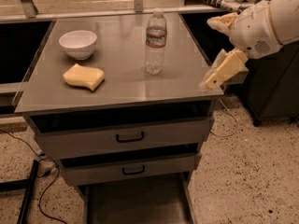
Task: Place water bottle into bottom drawer
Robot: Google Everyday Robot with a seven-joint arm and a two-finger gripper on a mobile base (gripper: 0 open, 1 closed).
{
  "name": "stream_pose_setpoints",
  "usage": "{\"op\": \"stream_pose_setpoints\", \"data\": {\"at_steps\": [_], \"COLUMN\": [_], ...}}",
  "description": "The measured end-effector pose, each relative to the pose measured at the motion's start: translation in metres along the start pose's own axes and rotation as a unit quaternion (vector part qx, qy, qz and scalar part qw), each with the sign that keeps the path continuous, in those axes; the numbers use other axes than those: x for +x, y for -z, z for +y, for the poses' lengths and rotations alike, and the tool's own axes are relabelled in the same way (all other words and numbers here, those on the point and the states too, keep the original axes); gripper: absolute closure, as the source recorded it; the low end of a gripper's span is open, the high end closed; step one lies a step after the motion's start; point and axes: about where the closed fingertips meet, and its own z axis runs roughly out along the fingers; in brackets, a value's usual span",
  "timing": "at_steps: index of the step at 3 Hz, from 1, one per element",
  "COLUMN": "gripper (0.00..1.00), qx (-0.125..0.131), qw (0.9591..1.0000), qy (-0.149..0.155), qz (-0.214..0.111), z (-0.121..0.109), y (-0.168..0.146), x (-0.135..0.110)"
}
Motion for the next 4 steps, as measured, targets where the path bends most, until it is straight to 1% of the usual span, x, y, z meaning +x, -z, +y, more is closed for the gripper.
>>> {"op": "stream_pose_setpoints", "data": {"at_steps": [1, 2, 3, 4], "gripper": [0.00, 0.00, 0.00, 0.00], "qx": [0.000, 0.007, 0.021, 0.036], "qw": [1.0000, 1.0000, 0.9993, 0.9982], "qy": [0.000, 0.003, 0.018, 0.016], "qz": [0.000, -0.005, -0.025, -0.046], "z": [0.000, -0.007, -0.034, -0.070], "y": [0.000, -0.005, -0.025, -0.047], "x": [0.000, -0.002, -0.006, 0.000]}}
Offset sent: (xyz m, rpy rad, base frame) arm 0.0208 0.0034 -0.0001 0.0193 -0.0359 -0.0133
